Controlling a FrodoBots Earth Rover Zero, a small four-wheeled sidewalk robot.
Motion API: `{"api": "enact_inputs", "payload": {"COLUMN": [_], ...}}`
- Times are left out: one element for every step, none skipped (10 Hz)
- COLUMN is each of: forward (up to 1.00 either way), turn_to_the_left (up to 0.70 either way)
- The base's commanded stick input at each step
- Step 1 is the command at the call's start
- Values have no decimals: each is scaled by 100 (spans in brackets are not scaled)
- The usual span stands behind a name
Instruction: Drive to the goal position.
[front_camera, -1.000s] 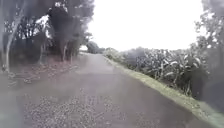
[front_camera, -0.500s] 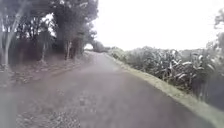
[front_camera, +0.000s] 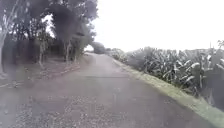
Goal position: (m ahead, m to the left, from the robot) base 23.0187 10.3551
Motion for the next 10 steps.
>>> {"api": "enact_inputs", "payload": {"forward": [70, 70, 70, 70, 70, 70, 70, 70, 70, 70], "turn_to_the_left": [18, 29, 27, 9, 3, 0, 0, 0, 1, 1]}}
